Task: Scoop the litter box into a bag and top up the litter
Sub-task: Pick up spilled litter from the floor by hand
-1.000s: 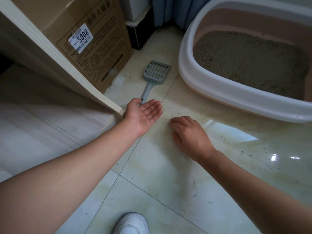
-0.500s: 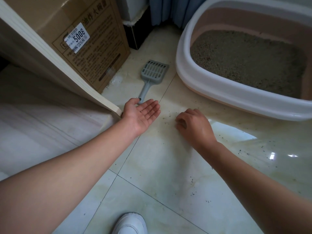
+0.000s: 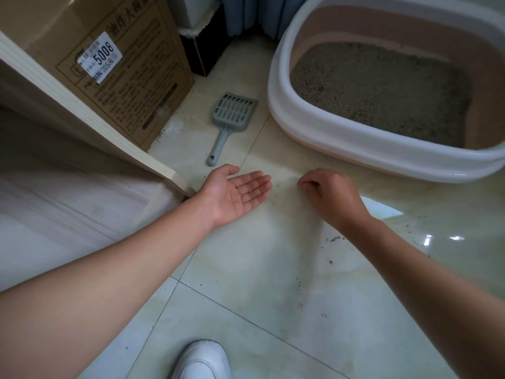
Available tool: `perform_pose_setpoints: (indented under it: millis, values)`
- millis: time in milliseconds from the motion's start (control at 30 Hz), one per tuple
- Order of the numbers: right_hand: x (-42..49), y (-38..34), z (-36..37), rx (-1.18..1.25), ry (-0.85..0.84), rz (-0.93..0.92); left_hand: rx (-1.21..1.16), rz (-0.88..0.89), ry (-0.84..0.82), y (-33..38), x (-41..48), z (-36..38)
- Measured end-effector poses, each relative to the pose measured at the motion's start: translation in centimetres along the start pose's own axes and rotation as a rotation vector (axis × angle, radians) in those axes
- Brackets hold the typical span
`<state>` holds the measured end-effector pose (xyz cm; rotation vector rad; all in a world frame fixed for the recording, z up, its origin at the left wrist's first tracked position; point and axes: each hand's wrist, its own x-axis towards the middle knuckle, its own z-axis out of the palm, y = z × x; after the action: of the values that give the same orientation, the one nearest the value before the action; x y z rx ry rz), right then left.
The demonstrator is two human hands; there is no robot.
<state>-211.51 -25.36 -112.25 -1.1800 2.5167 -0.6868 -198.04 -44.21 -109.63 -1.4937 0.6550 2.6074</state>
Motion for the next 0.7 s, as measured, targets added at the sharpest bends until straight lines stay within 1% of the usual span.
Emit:
perform_pose_setpoints:
  millis: [133, 267, 333, 467, 600, 700]
  values:
    - [-2.5, 2.4, -1.9, -0.022, 0.016, 0.039, 0.077, -0.027, -0.046, -1.5, 0.1, 1.9]
    - [-5.9, 4.7, -3.0, -0.024, 0.057, 0.091, 0.118, -0.038, -0.052, -2.9, 0.3, 3.4]
    - [-7.7, 5.6, -3.3, -0.036, 0.041, 0.099, 0.133, -0.043, -0.048, -3.6, 0.3, 3.9]
    - [-10.3, 6.2, -2.8, -0.090, -0.019, 0.015, 0.170, -0.055, -0.054, -5.1, 0.0, 4.8]
    - [-11.3, 6.0, -2.0, -0.084, 0.008, -0.024, 0.164, -0.043, -0.055, -5.6, -0.6, 5.1]
    - [-12.2, 4.8, -1.0, -0.074, 0.027, -0.113, 0.141, -0.018, -0.041, -5.6, -1.0, 4.8]
